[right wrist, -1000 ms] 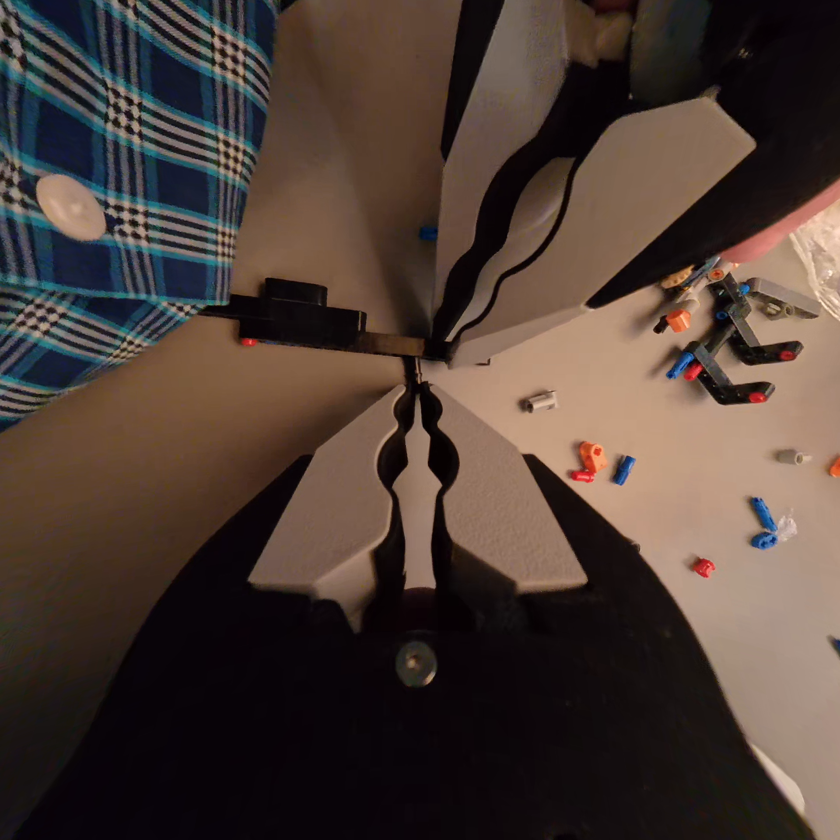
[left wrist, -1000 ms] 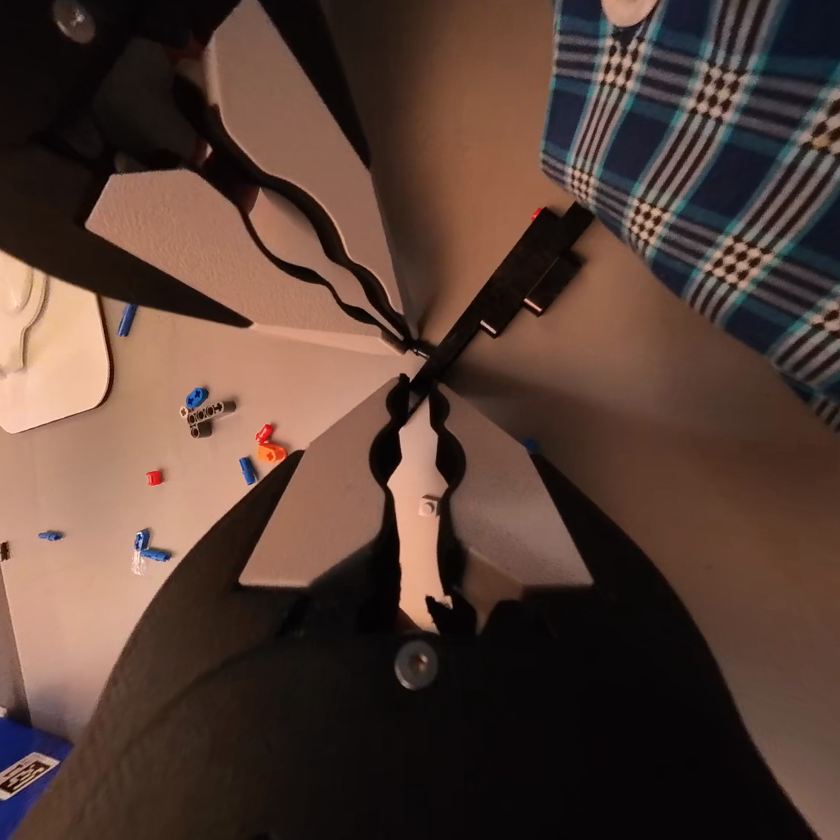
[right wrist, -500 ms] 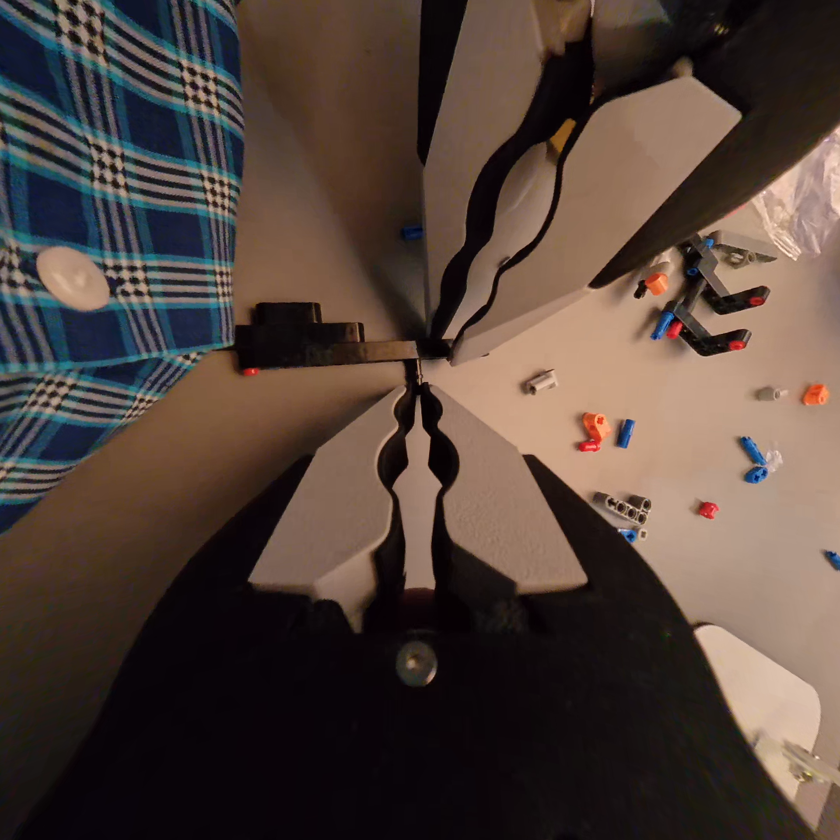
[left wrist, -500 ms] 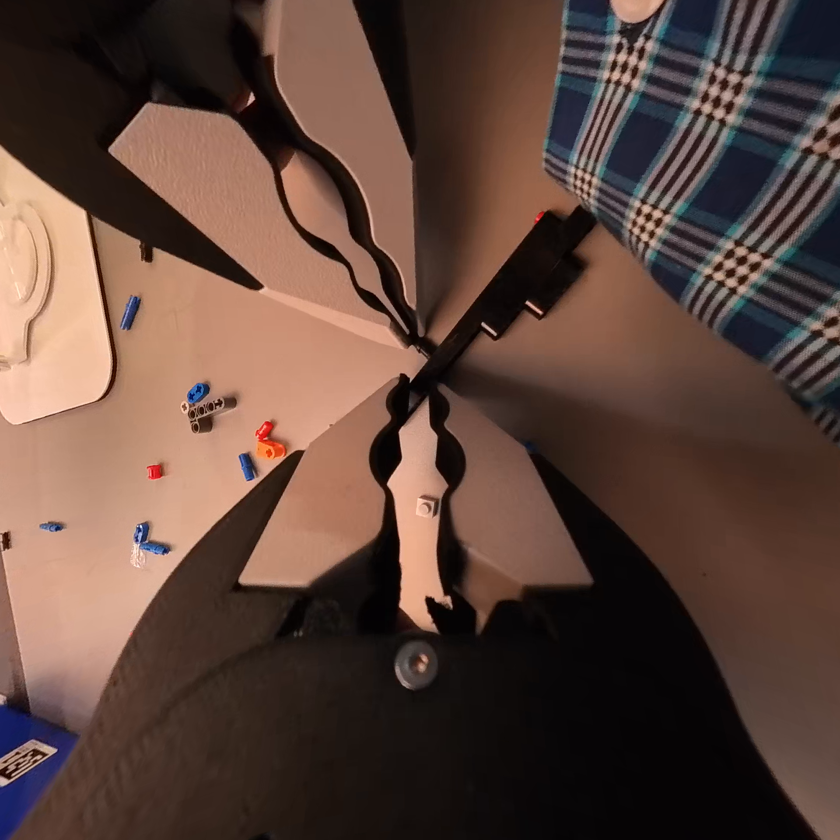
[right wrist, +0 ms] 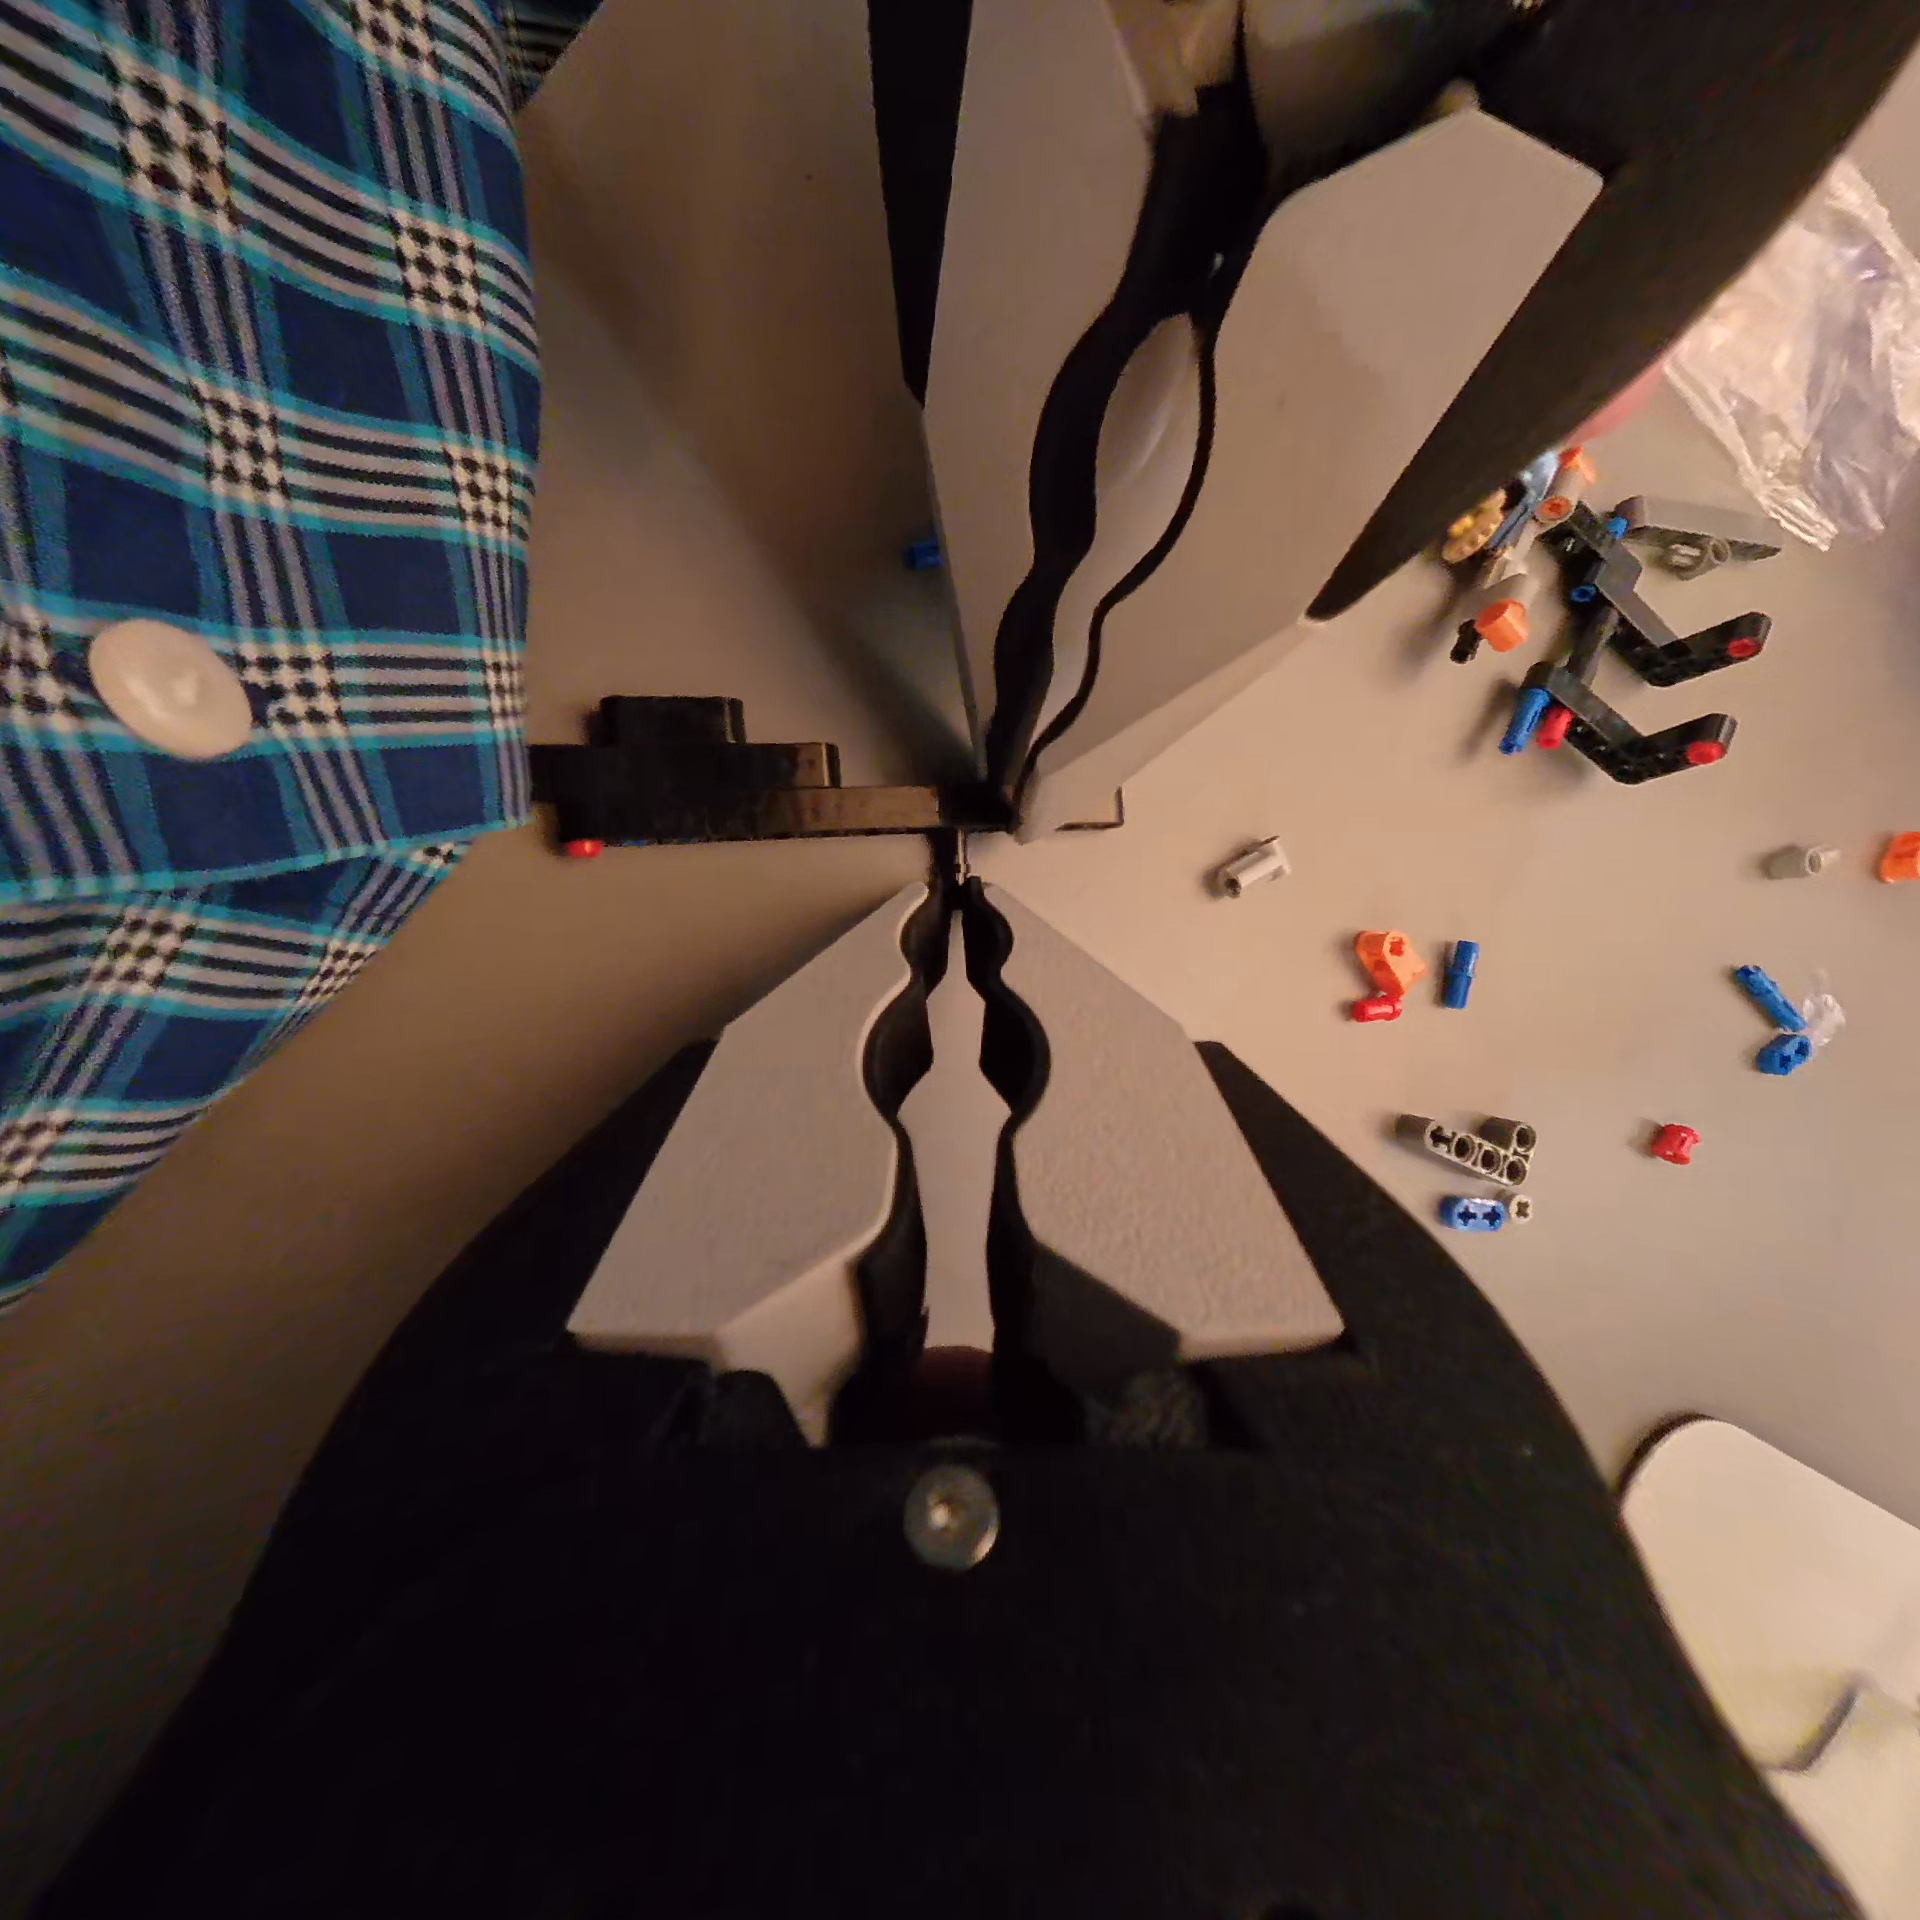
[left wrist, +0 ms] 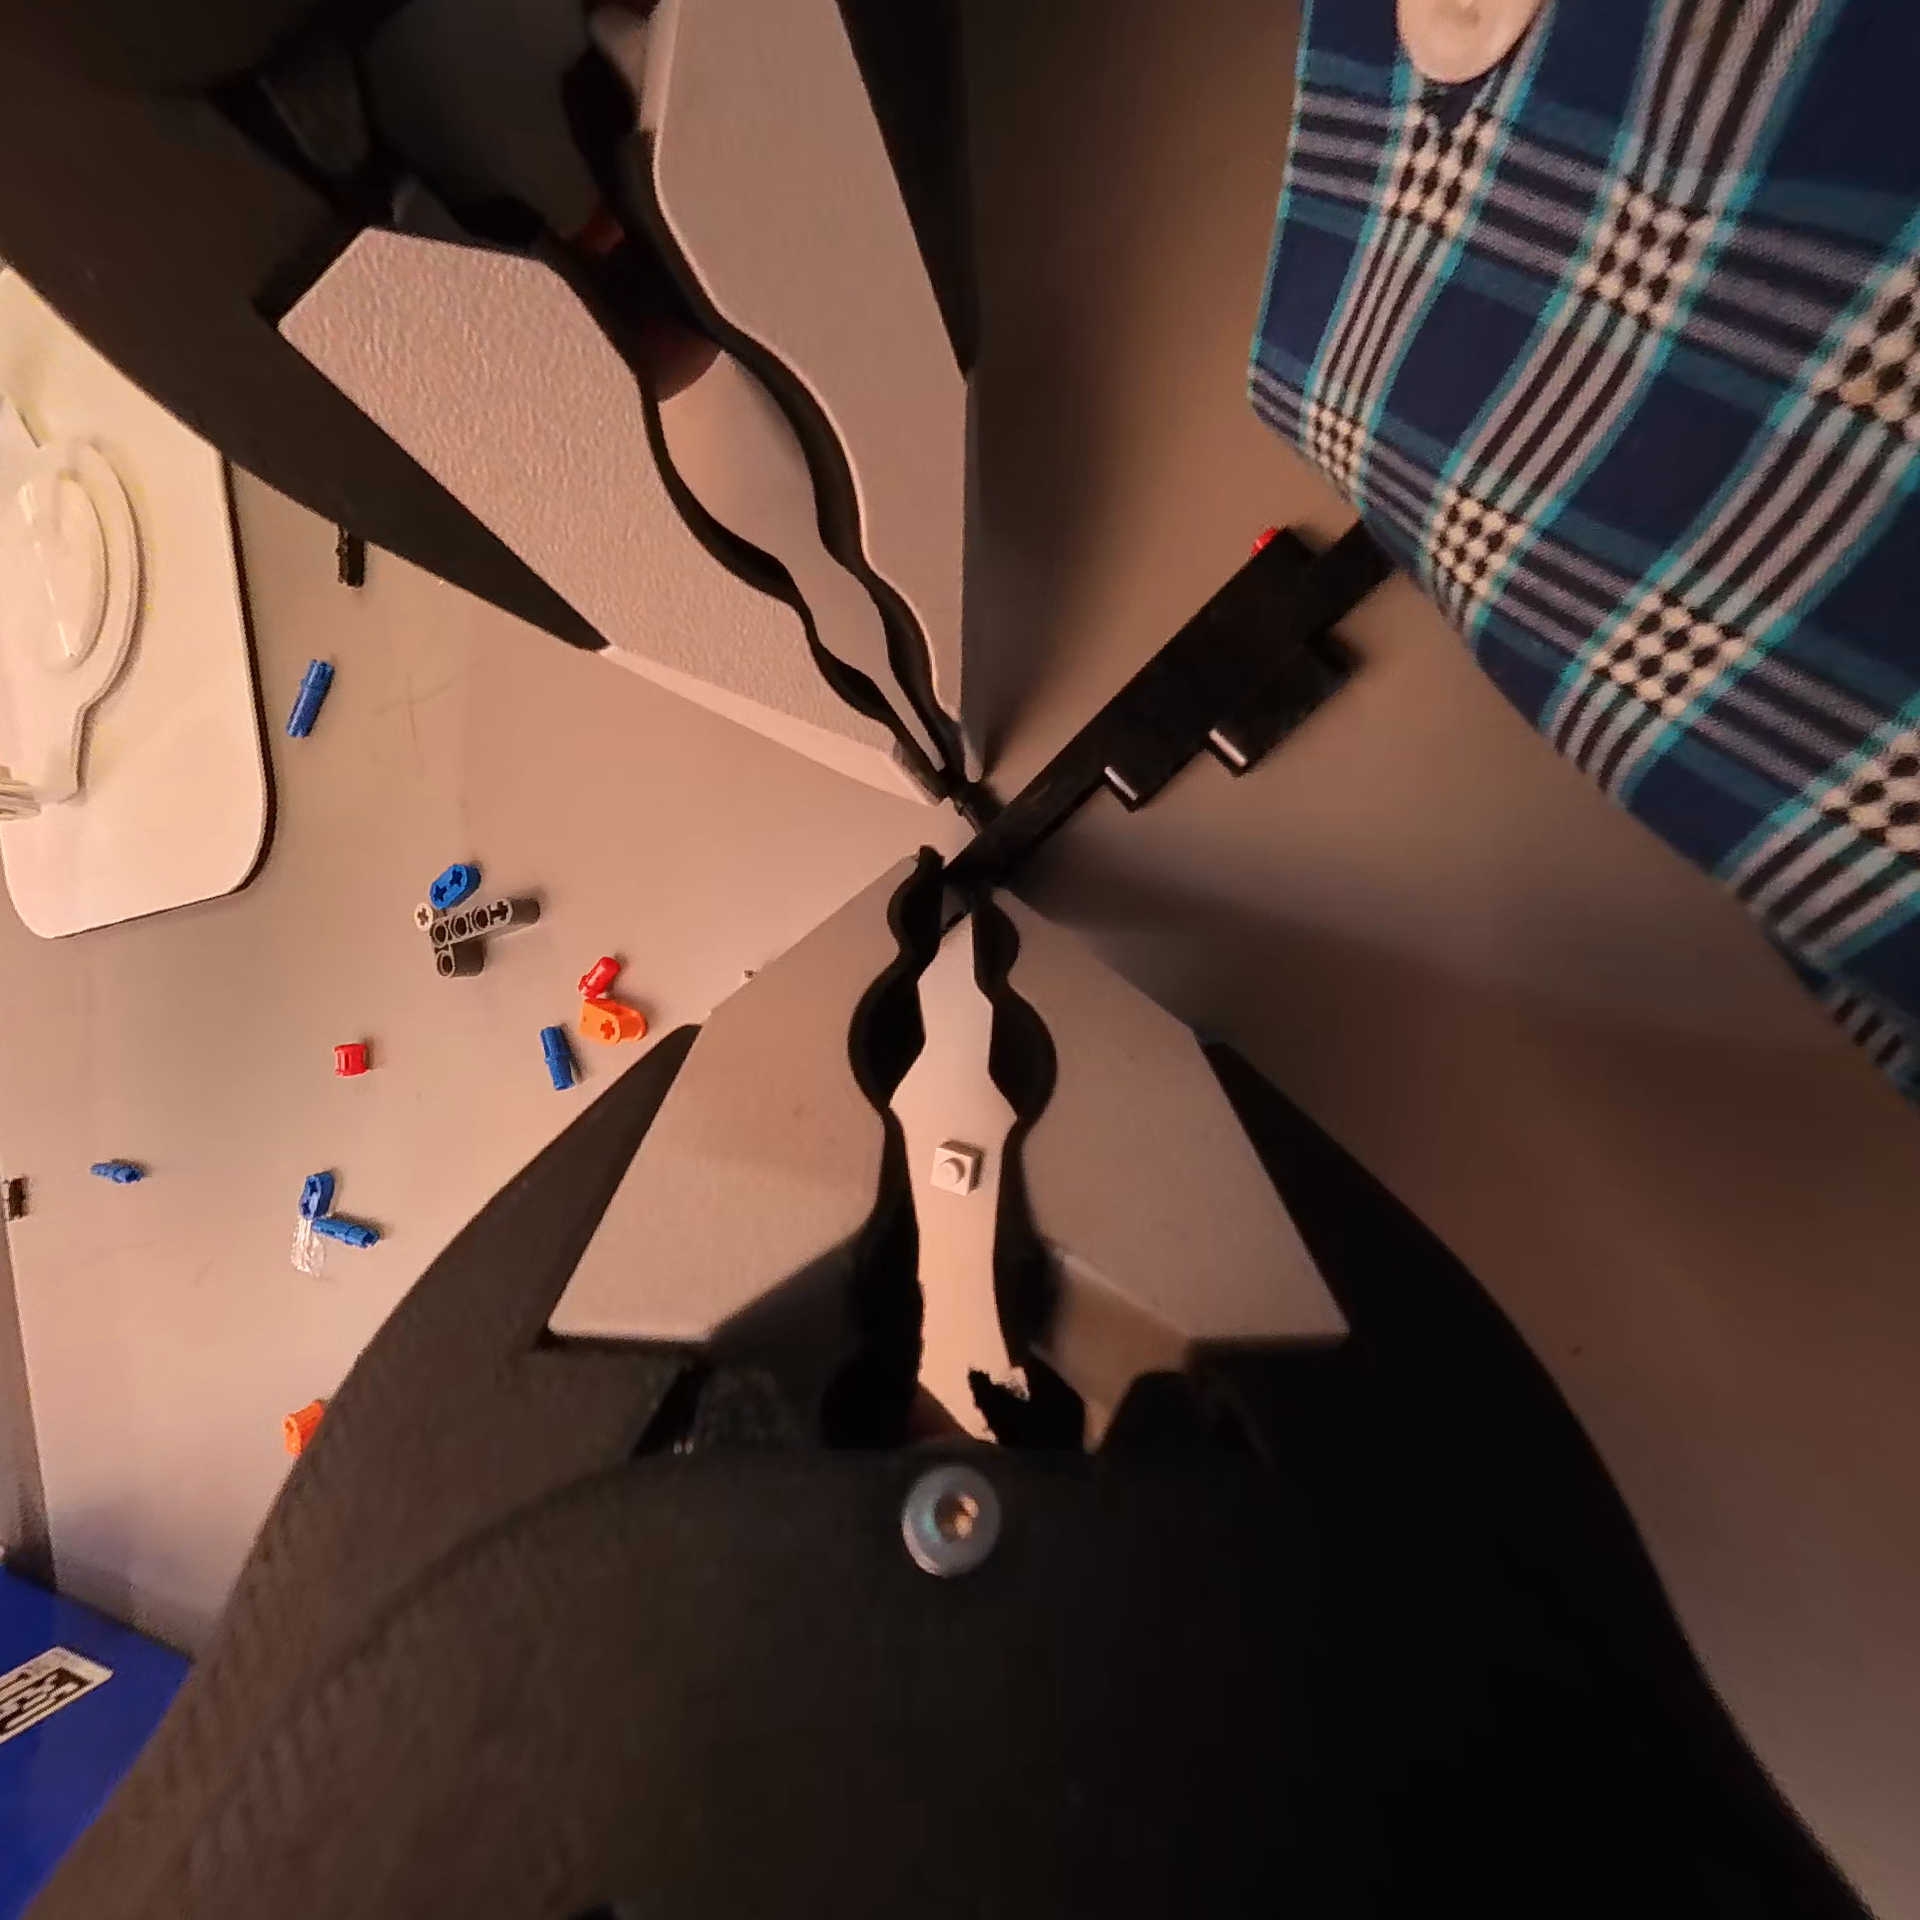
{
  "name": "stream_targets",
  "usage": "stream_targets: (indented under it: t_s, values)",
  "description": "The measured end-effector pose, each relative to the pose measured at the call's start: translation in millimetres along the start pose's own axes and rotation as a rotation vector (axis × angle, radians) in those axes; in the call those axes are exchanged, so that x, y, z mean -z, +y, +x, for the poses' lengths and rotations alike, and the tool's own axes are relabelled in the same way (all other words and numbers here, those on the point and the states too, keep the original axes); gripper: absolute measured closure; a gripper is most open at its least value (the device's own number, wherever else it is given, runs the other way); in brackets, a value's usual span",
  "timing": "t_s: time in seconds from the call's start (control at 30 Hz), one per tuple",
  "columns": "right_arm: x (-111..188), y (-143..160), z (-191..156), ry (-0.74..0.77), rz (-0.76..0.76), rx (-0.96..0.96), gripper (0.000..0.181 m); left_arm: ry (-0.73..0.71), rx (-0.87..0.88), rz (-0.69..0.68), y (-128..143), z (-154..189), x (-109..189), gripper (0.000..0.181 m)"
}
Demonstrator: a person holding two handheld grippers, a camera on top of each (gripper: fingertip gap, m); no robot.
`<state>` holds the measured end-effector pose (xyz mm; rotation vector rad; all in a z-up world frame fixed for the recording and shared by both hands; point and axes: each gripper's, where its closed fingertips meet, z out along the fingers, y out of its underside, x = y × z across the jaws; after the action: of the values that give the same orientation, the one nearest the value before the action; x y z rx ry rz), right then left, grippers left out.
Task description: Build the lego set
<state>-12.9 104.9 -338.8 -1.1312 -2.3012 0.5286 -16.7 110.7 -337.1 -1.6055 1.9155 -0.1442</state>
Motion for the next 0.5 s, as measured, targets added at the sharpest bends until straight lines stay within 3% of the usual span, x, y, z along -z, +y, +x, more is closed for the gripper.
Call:
stream_targets:
  t_s: [0.5]
  values:
    - [1.3,-6.2,-4.7,-0.013,0.070,-0.043,0.181,-0.027,0.022,0.015,-0.7,-1.8,-0.7,0.181]
